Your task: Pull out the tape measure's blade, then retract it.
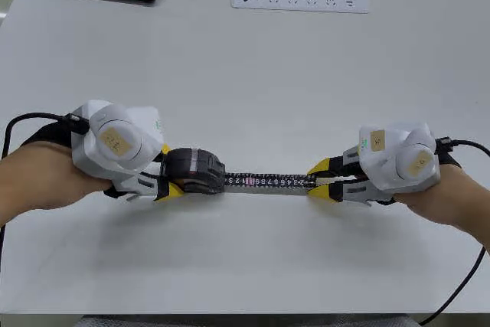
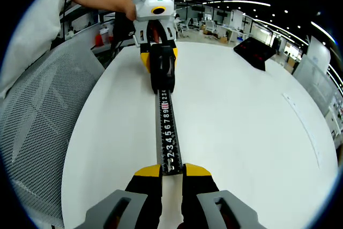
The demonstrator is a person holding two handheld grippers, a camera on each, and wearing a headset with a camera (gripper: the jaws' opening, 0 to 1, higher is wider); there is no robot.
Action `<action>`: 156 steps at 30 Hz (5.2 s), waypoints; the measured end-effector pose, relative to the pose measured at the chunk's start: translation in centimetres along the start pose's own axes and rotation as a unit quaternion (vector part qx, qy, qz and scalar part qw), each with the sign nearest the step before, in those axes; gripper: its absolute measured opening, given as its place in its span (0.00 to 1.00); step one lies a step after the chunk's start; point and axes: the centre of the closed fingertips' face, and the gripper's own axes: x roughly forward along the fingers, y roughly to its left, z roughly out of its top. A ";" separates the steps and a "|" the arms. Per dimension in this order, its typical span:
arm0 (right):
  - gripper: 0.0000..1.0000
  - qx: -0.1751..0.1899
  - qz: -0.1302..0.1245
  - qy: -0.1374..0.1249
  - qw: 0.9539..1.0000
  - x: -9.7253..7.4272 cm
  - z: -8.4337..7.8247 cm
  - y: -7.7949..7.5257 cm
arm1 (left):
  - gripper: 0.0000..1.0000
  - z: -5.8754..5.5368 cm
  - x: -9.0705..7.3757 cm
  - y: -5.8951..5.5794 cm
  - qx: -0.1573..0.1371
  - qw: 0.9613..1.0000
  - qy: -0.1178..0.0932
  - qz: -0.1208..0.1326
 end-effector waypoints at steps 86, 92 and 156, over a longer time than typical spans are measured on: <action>0.08 0.006 -0.008 0.087 0.996 -5.6 -6.3 -0.7 | 0.26 0.0 0.0 0.0 0.003 1.000 0.005 0.003; 0.08 0.007 -0.009 0.095 0.995 -6.2 -6.8 -0.6 | 0.26 0.0 0.0 0.0 0.004 1.000 0.006 0.002; 0.19 0.039 -0.005 0.120 0.992 -6.9 -7.5 -0.6 | 0.30 0.5 0.1 0.1 0.012 1.000 0.013 0.014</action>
